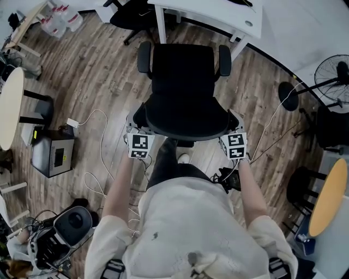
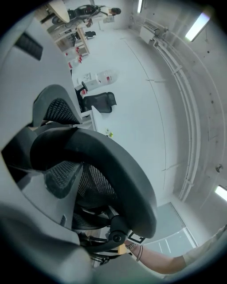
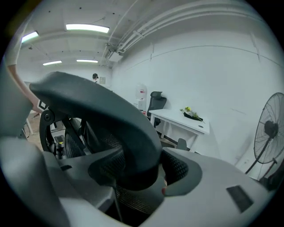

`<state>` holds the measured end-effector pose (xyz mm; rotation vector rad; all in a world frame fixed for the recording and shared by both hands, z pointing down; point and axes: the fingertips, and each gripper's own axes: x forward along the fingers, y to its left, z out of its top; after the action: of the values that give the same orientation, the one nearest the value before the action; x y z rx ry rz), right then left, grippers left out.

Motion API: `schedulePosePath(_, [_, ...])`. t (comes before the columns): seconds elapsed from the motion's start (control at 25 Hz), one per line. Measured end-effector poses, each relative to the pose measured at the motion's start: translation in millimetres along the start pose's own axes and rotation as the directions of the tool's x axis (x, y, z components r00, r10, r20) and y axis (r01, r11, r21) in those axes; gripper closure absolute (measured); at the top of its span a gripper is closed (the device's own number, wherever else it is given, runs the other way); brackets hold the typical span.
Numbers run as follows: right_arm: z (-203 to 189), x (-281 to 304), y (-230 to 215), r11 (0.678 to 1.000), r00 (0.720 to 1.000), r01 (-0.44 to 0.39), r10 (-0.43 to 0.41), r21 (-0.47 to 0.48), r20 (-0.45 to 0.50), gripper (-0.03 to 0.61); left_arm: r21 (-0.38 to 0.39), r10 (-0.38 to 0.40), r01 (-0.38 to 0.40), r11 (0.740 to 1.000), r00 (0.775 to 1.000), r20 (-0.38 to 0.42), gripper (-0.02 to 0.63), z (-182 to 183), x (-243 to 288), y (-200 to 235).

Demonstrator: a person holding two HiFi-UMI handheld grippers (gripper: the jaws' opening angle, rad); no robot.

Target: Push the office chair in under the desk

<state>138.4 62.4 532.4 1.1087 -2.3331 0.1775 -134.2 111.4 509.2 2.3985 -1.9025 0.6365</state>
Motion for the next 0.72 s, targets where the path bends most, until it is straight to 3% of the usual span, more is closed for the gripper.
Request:
schedulePosePath(0.28, [1.9, 6.4, 0.4, 1.0, 0.999, 0.015, -0.015, -0.019, 0.029, 0.318, 0.103, 0.042, -0.047, 0.994, 0.998, 0.053, 0.364, -2.2, 3.0, -0.2])
schedulePosePath(0.72, [2.5, 18.6, -12.5, 1.0, 1.0, 0.001, -0.001, 0.012, 0.018, 0.324, 0.098, 0.016, -0.02, 0.995, 0.999, 0.042, 0.368, 0.7, 24.2, 4.1])
